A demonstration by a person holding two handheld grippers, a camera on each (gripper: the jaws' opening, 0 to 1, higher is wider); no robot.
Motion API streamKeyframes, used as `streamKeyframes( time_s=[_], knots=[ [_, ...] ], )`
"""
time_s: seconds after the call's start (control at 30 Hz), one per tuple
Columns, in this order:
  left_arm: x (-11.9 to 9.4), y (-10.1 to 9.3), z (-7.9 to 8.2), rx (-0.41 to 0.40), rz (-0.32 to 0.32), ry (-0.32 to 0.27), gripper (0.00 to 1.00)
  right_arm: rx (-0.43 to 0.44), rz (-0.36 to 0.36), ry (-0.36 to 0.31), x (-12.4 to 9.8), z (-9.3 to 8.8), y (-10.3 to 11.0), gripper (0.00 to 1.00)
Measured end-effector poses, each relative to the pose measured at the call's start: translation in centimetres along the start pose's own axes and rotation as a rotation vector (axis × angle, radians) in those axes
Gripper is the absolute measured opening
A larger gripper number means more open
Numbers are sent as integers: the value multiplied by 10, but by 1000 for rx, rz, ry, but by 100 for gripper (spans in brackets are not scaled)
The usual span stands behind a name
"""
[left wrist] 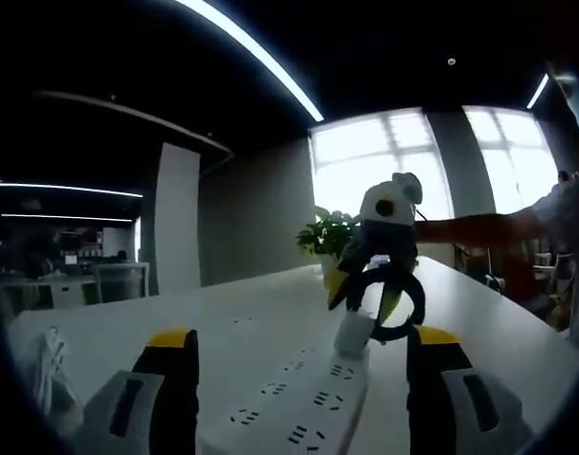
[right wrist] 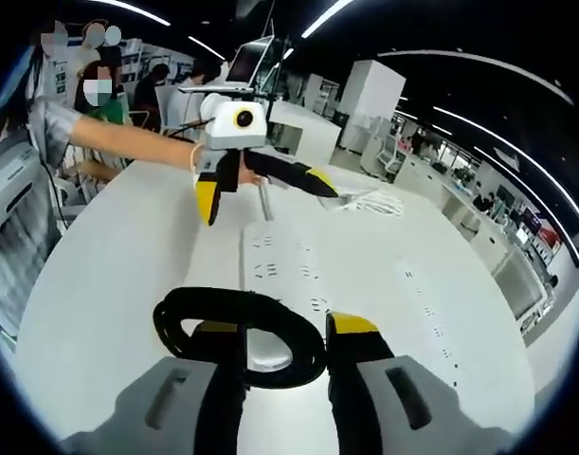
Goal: Straighten the power strip on the desk, plug the charger into it
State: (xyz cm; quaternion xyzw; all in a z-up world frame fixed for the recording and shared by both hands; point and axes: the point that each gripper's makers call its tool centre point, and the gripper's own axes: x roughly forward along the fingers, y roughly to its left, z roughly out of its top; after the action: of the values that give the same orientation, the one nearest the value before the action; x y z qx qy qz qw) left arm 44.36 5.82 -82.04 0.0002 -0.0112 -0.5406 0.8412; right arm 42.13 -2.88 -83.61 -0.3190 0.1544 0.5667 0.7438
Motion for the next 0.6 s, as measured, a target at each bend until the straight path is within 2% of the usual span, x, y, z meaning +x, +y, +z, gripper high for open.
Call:
streamKeyframes(
  time_s=[0.13, 0.27, 0.37, 0.6],
  knots=[
    [0, 0, -2, 3, 1, 5, 92, -11, 7, 21, 1, 0, 0, 31],
    [-2, 2, -8, 7, 10, 24, 92, -11, 50, 51, 3, -2, 7, 23],
    [-2, 4, -11, 2, 12, 29, 92, -40, 54, 63, 5, 0, 8, 22],
    [-1, 3, -14, -1, 10, 40, 91, 6, 67, 171, 6, -3, 8, 21]
  ],
)
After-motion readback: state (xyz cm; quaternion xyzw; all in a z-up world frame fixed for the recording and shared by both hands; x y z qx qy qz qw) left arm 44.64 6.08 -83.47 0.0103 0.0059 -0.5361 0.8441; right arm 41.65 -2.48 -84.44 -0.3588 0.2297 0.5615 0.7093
